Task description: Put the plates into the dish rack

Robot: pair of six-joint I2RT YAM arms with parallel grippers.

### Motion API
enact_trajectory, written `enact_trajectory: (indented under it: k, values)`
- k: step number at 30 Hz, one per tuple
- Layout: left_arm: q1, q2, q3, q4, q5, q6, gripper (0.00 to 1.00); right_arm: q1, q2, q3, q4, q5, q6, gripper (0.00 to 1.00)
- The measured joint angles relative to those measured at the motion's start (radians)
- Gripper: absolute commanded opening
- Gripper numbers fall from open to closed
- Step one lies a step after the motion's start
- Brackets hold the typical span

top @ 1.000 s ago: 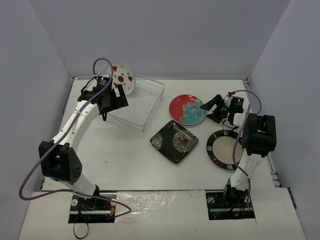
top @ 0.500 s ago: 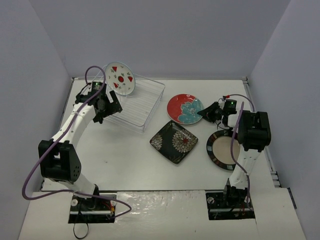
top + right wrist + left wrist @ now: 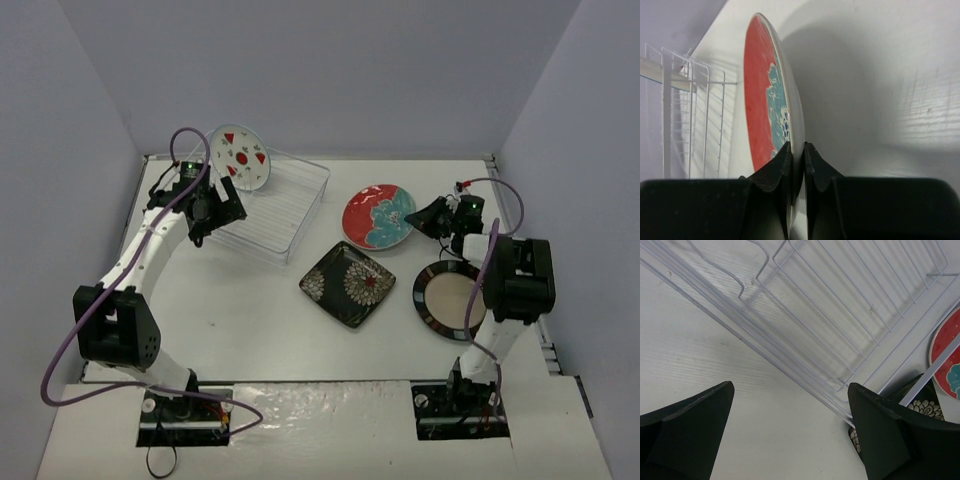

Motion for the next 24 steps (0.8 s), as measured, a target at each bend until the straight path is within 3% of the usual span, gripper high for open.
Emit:
enact_trajectory:
  k: [12, 24]
  values:
    - [0.001, -0.003, -0.004, 0.010, -0.001, -0.001, 0.97, 0.014, -0.306, -0.017, 0.027, 0.222, -0.196, 0.00]
    - [0.066, -0.025, -0.065, 0.026, -0.001, -0.017, 0.97, 0.268, -0.329, 0.247, -0.080, 0.347, -0.497, 0.00]
